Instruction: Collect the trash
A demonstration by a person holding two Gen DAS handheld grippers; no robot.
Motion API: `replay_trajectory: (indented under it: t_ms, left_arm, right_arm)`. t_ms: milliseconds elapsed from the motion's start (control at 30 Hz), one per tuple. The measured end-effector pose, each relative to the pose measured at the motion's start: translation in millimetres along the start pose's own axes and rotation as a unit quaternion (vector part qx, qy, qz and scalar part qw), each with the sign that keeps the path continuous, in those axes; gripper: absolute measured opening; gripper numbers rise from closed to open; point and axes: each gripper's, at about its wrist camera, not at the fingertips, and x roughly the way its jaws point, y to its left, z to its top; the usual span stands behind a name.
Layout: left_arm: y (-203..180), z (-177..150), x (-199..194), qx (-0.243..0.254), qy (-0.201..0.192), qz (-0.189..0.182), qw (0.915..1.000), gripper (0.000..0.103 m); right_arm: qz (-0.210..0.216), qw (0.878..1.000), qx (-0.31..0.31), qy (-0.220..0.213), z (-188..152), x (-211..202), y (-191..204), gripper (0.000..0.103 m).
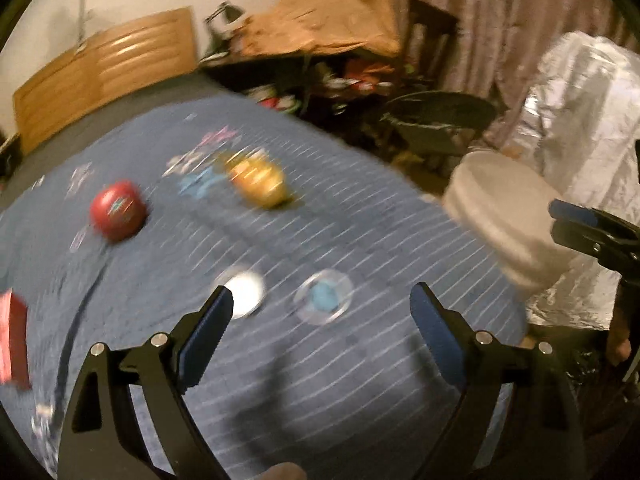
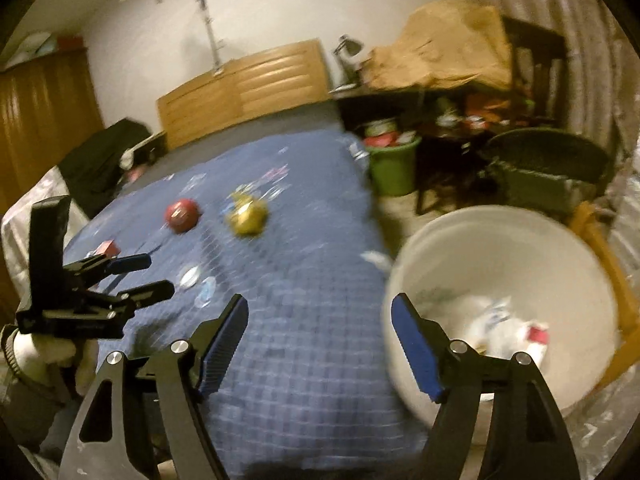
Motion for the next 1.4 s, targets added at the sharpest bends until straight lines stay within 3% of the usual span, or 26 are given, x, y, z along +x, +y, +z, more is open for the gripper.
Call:
replay_trajectory:
  t_ms: [233,433,533,633,733,833,933,967,1067,1167,1233,1400]
  left_arm:
    - [47.7,-32.3,-4.5,-0.049,0.011,0.032,0.9982,0.086]
    - [64.7,-39.6,-15.4,-0.064,-0.005,0.066,0.9958,0.087]
    - [66.0,-39.4,-36.3,-0.061,-0.035,0.102,0.9923,0.090]
    - [58.2,-34.7,-74.5,-0.050,-0.092,0.163,0.9810,0.097]
    - [52.7,-30.3,-100.9,-0.052,-0.124,0.185,0.9735,0.097]
    - [38.8,-21.1,-114.6,-0.049,-0.146,0.171,0.9733,0.098]
    - [12.4,-7.9,-112.5,-0.027,-0.147,0.136,0.9794,0.098]
    - [-3.2,-2.1,-110.8,-0.012,-0.148,0.123,0.9813,0.098]
    - [-51.2,17.5,-105.3,0.024,-0.154,0.062,0.9858,0.098]
    - [-99.3,37.2,-89.1,0.044,-0.129,-0.018,0.9906,0.098]
    - [-124.7,43.2,-79.8,0.061,-0.119,-0.035,0.9904,0.098]
    - [-175.4,47.5,-72.5,0.109,-0.128,-0.017,0.9857,0.098]
  right_arm:
    - [0.041,0.998,-0.036,0.025,-13.5,24.8,59.3,0.075]
    - [0.047,0.996,-0.074,0.009,-19.1,28.3,98.6,0.076]
    - [0.046,0.995,-0.090,-0.022,-13.7,25.0,122.7,0.079]
    - [0.049,0.992,-0.106,-0.056,-4.5,17.0,141.7,0.082]
    - [0.055,0.990,-0.110,-0.075,1.9,5.7,151.0,0.087]
    - [0.038,0.990,-0.104,-0.086,4.3,-10.4,148.4,0.092]
    - [-0.023,0.991,-0.072,-0.106,9.3,-42.4,122.9,0.098]
    - [-0.062,0.990,-0.057,-0.115,11.8,-62.5,105.7,0.098]
    - [-0.160,0.976,-0.038,-0.139,8.2,-116.7,63.6,0.098]
    - [-0.218,0.967,-0.020,-0.132,-4.8,-153.4,27.6,0.098]
    - [-0.233,0.966,0.000,-0.115,-14.0,-170.6,2.2,0.098]
    - [-0.219,0.970,0.018,-0.107,-18.5,-192.1,-22.9,0.098]
